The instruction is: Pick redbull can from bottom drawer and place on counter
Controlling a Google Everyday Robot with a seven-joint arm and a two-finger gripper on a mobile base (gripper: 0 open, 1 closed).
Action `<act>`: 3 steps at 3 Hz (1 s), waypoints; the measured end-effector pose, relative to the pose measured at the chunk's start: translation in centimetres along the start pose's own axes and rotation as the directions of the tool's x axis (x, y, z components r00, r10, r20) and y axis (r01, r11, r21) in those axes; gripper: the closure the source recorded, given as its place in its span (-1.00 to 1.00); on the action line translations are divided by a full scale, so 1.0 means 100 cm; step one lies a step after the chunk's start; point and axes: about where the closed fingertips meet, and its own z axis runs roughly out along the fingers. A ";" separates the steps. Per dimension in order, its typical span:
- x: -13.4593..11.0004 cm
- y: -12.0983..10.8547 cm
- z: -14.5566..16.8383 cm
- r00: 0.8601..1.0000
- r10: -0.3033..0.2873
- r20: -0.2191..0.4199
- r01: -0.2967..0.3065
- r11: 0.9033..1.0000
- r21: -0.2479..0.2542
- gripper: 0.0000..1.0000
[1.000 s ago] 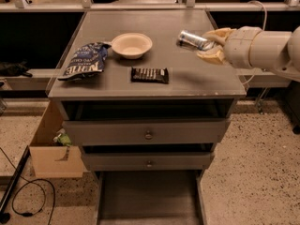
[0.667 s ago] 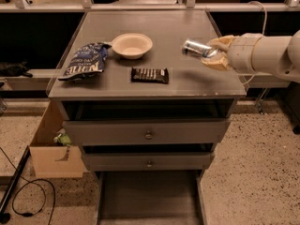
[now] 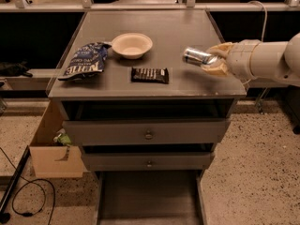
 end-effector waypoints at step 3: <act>0.000 0.000 0.000 1.000 0.000 0.000 0.000 1.000 0.000 -0.31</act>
Offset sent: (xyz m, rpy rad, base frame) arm 0.0000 0.0000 0.0000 0.0000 0.0000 0.0000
